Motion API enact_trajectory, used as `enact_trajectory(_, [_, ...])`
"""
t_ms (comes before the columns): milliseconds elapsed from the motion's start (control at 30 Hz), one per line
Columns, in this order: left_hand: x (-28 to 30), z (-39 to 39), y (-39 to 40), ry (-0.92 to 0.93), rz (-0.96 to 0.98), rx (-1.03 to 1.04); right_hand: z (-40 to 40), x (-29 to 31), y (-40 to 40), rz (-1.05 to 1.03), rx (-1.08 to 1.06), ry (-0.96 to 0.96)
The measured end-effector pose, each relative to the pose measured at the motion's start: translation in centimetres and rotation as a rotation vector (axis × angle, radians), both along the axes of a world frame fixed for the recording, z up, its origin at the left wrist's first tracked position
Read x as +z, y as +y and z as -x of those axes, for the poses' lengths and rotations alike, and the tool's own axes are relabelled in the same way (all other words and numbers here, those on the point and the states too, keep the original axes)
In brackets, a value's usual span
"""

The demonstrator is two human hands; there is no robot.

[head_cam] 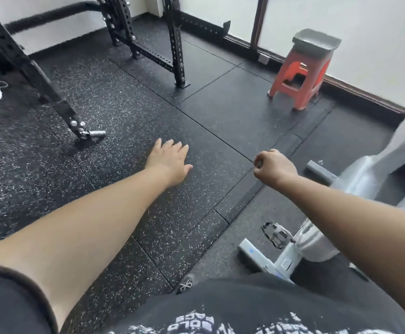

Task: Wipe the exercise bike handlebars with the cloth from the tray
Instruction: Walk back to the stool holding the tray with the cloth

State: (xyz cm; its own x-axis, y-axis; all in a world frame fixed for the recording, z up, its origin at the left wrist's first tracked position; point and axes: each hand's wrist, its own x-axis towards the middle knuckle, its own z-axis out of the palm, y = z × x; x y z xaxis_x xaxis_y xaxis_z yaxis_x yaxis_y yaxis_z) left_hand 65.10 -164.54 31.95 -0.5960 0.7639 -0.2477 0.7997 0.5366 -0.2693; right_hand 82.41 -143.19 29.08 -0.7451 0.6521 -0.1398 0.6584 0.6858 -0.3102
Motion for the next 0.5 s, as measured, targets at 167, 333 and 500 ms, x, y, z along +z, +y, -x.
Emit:
enact_trajectory(167, [-0.6, 5.6, 3.4, -0.009, 0.015, -0.089, 2.5, -0.2, 1.5, -0.001, -0.097, -0.003])
enact_trajectory(333, [-1.3, 8.8, 8.2, -0.021, 0.028, -0.149, 4.7, -1.0, 5.1, 0.015, -0.140, -0.034])
enact_trajectory(500, [-1.1, 11.8, 14.3, -0.034, 0.022, -0.166, 8.2, -1.5, 11.6, 0.001, -0.158, -0.021])
